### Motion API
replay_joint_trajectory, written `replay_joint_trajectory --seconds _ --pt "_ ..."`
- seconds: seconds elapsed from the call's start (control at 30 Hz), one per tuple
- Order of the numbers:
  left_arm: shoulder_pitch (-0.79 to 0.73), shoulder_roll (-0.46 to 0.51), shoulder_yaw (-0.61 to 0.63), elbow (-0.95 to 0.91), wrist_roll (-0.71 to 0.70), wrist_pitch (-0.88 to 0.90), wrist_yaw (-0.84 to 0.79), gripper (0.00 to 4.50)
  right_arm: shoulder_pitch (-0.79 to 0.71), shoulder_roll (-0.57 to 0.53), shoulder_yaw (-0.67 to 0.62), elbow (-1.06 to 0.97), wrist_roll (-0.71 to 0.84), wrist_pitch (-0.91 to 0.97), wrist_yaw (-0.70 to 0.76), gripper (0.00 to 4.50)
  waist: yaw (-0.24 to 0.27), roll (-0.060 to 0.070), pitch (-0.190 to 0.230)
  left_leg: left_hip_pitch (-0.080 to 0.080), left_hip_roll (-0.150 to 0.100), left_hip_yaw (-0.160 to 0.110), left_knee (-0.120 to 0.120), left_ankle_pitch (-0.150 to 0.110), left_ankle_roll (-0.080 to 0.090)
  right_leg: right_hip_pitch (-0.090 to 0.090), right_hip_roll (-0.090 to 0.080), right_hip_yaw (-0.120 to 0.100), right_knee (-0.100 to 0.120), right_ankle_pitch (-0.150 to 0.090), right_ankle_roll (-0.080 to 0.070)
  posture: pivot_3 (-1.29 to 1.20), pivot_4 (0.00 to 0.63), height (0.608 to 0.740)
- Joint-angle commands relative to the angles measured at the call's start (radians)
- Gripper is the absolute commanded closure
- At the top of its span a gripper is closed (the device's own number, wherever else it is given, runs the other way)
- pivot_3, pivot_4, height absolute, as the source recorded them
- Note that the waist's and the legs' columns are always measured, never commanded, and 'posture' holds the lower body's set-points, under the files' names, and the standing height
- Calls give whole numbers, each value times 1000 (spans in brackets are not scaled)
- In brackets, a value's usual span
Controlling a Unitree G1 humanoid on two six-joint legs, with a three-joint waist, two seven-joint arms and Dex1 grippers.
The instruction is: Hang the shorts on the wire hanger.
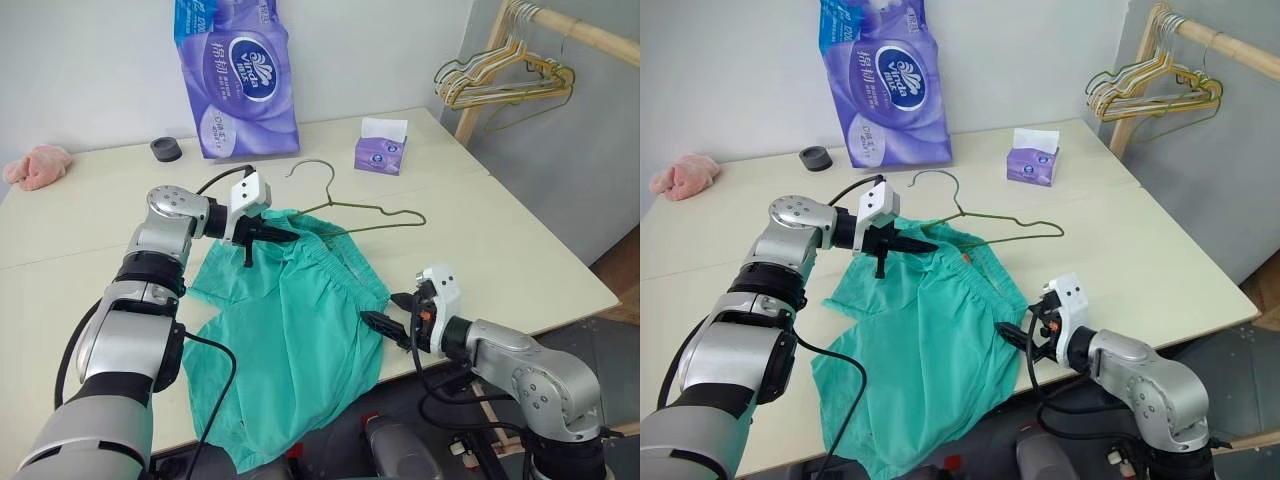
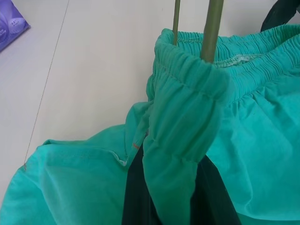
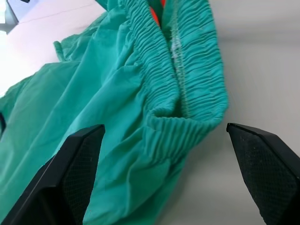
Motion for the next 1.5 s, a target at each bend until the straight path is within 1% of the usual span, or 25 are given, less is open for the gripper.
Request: replay_joint_trajectory --seconds 0.03,0.1,0.13,0.2,0.23,0.27,0.3,0.47,0.6,0.67,0.73,0.83,0.97,1.13,1.3,1.4,1.5 --pt "-21 9 28 -13 -7 -12 5 4500 -33 21 15 0 18 -10 -16 228 -1 0 0 0 0 0 0 0 0 0 0 0 0 0 0 -267 95 740" --pt "-20 8 30 -13 -9 -11 7 4500 -43 22 51 15 -6 -35 -22 625 -2 0 0 0 0 0 0 0 0 0 0 0 0 0 0 -266 94 740" --pt "-20 8 30 -12 -8 -12 7 4500 -46 17 65 20 -19 -45 -26 905 -2 0 0 0 0 0 0 0 0 0 0 0 0 0 0 -266 94 740" --pt "-20 8 31 -12 -9 -12 8 4500 -50 -3 94 25 -50 -71 -28 1666 -2 0 0 0 0 0 0 0 0 0 0 0 0 0 0 -266 94 740" --pt "-20 9 32 -11 -10 -12 10 4500 -50 -14 105 28 -63 -82 -31 1960 -2 0 0 0 0 0 0 0 0 -1 0 0 0 0 0 -265 94 740" --pt "-20 10 33 -11 -10 -11 11 4500 -51 -28 116 30 -76 -91 -30 2385 -2 0 0 0 0 0 0 0 0 -1 0 0 0 0 0 -265 94 740" --pt "-20 10 34 -10 -10 -11 11 4500 -51 -35 120 32 -83 -99 -30 2687 -2 0 0 0 0 0 0 0 0 -1 0 0 0 0 0 -264 94 740" --pt "-19 13 39 -11 -9 -12 13 4500 -44 -57 108 26 -80 -99 -21 4450 -2 0 0 0 0 0 0 0 0 -1 0 0 0 0 0 -265 93 740" --pt "-15 19 45 -21 -18 7 4 4500 -49 -86 76 19 -86 -98 -24 4481 -2 0 0 -1 0 0 0 0 0 -1 0 0 0 0 0 -264 92 740" --pt "-13 28 51 -34 -30 35 -17 4500 -55 -133 42 8 -92 -97 -17 4481 -2 0 0 -1 0 0 0 0 0 -1 0 0 0 0 0 -263 92 740" --pt "-32 25 87 -77 -87 140 -41 4500 -57 -198 -15 2 -93 -98 -1 4481 -1 0 0 -1 0 0 0 0 0 -1 0 0 0 0 0 -263 93 740" --pt "-43 21 116 -166 -146 267 -67 4500 -54 -268 -71 4 -92 -107 17 4481 1 0 0 -2 0 0 0 0 0 -2 0 0 1 0 0 -262 93 740" --pt "-4 46 94 -292 -172 354 -122 4500 -52 -342 -123 3 -95 -118 41 4481 1 0 0 -2 -1 0 0 0 0 -3 1 0 1 0 0 -262 93 740" --pt "66 80 52 -376 -131 312 -141 4500 -39 -432 -186 -28 -68 -114 95 4481 -1 0 0 -1 0 1 -1 0 0 -3 1 1 2 -1 -2 -261 97 740" --pt "81 95 34 -351 -89 203 -103 4500 2 -524 -281 -80 9 -76 162 4481 11 0 0 -1 0 1 0 0 0 -4 1 1 4 -2 -2 -266 102 740" --pt "69 94 35 -330 -92 186 -106 4500 35 -564 -333 -106 60 -44 192 4481 19 0 0 -1 -1 2 0 0 0 -4 1 1 4 -2 -2 -271 104 740" --pt "66 98 28 -329 -98 183 -134 4500 56 -580 -352 -106 83 -37 194 4481 19 0 0 -1 -1 2 0 0 0 -4 1 1 4 -3 -1 -276 105 740"
